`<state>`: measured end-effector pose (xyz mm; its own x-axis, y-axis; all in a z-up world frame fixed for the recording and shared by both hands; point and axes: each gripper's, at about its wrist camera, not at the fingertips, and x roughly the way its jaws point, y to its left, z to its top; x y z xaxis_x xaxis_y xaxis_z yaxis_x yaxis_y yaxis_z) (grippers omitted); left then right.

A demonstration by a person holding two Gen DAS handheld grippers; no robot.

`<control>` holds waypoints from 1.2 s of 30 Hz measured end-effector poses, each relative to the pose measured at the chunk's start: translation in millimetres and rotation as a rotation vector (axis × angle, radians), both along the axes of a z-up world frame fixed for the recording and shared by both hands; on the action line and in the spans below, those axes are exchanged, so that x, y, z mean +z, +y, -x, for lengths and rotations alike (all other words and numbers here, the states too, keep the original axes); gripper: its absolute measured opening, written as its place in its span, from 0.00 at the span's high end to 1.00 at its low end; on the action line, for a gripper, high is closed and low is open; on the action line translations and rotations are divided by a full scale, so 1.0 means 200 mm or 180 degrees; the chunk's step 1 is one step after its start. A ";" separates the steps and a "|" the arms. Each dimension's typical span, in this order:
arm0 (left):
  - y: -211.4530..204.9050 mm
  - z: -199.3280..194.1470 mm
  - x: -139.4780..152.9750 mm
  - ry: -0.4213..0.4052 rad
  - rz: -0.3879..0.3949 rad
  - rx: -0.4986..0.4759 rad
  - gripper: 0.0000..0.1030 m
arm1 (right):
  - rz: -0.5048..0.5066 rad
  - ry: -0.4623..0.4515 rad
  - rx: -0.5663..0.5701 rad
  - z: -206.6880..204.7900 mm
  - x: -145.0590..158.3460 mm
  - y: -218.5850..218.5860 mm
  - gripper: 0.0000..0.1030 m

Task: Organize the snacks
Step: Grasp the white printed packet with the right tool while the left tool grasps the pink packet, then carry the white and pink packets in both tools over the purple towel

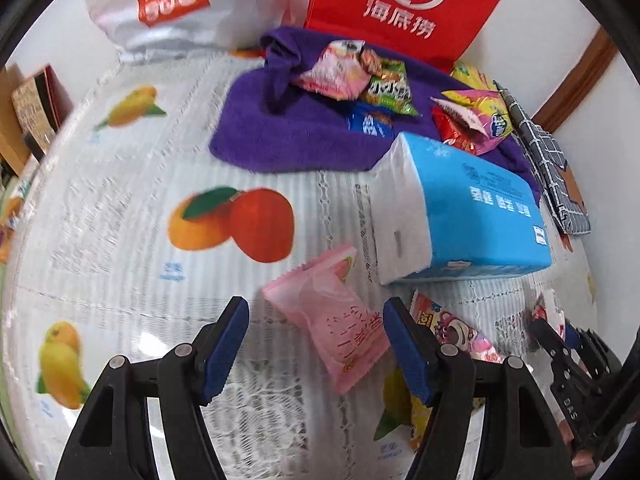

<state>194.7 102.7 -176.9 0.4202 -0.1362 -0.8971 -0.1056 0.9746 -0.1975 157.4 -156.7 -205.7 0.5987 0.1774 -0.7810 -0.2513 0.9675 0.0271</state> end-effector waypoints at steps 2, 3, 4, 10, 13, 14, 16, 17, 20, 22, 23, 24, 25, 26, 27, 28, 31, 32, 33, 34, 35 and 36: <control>-0.01 -0.02 -0.02 0.0026 0.0029 0.0016 0.35 | -0.0051 -0.0001 -0.0010 0.01 0.01 -0.03 0.73; -0.01 -0.03 -0.03 0.0027 0.0030 0.0021 0.35 | -0.0066 0.0001 -0.0021 0.01 0.01 -0.04 0.73; -0.02 -0.03 -0.03 0.0017 0.0024 0.0027 0.35 | -0.0074 -0.0001 -0.0034 0.01 0.02 -0.05 0.73; -0.09 -0.05 -0.04 -0.0056 -0.0281 -0.0026 0.47 | -0.0104 0.0019 -0.0092 0.01 0.01 -0.10 0.73; -0.11 -0.05 -0.04 -0.0095 -0.0347 -0.0082 0.54 | -0.0105 0.0028 -0.0099 0.00 0.01 -0.10 0.73; -0.11 -0.05 -0.04 -0.0100 -0.0327 -0.0111 0.55 | -0.0100 0.0027 -0.0101 0.00 0.01 -0.10 0.73; -0.11 -0.04 -0.03 -0.0110 -0.0315 -0.0141 0.56 | -0.0099 0.0028 -0.0115 -0.01 0.01 -0.10 0.73; -0.10 -0.03 -0.02 -0.0122 -0.0315 -0.0147 0.56 | -0.0107 0.0031 -0.0124 -0.01 0.01 -0.11 0.73; -0.09 -0.03 0.02 -0.0152 -0.0282 -0.0104 0.56 | -0.0125 0.0028 -0.0128 -0.01 0.02 -0.11 0.73; -0.08 -0.01 0.04 -0.0180 -0.0269 -0.0093 0.56 | -0.0133 0.0011 -0.0122 -0.01 0.03 -0.10 0.73; -0.08 -0.01 0.06 -0.0190 -0.0271 -0.0089 0.56 | -0.0136 0.0000 -0.0121 0.00 0.04 -0.10 0.73; -0.08 0.00 0.07 -0.0196 -0.0269 -0.0084 0.56 | -0.0143 -0.0016 -0.0120 0.00 0.06 -0.10 0.73; -0.07 0.00 0.08 -0.0199 -0.0262 -0.0080 0.56 | -0.0154 -0.0032 -0.0116 0.01 0.07 -0.10 0.73; -0.08 0.01 0.10 -0.0207 -0.0246 -0.0085 0.56 | -0.0165 -0.0049 -0.0110 0.01 0.08 -0.11 0.73; -0.08 0.02 0.11 -0.0217 -0.0235 -0.0090 0.56 | -0.0171 -0.0068 -0.0108 0.02 0.10 -0.11 0.73; -0.08 0.03 0.12 -0.0226 -0.0223 -0.0093 0.56 | -0.0174 -0.0082 -0.0110 0.02 0.11 -0.11 0.73; -0.09 0.05 0.17 -0.0272 -0.0208 -0.0103 0.56 | -0.0196 -0.0131 -0.0110 0.04 0.16 -0.11 0.73; -0.10 0.06 0.19 -0.0288 -0.0213 -0.0111 0.56 | -0.0205 -0.0140 -0.0109 0.04 0.18 -0.12 0.73; -0.10 0.06 0.21 -0.0305 -0.0225 -0.0121 0.56 | -0.0218 -0.0148 -0.0111 0.05 0.20 -0.12 0.73; -0.11 0.06 0.22 -0.0320 -0.0236 -0.0135 0.56 | -0.0227 -0.0161 -0.0112 0.05 0.21 -0.12 0.73; -0.11 0.06 0.24 -0.0335 -0.0242 -0.0156 0.56 | -0.0238 -0.0182 -0.0115 0.05 0.23 -0.12 0.73; -0.12 0.06 0.26 -0.0358 -0.0248 -0.0187 0.56 | -0.0254 -0.0200 -0.0121 0.05 0.25 -0.11 0.73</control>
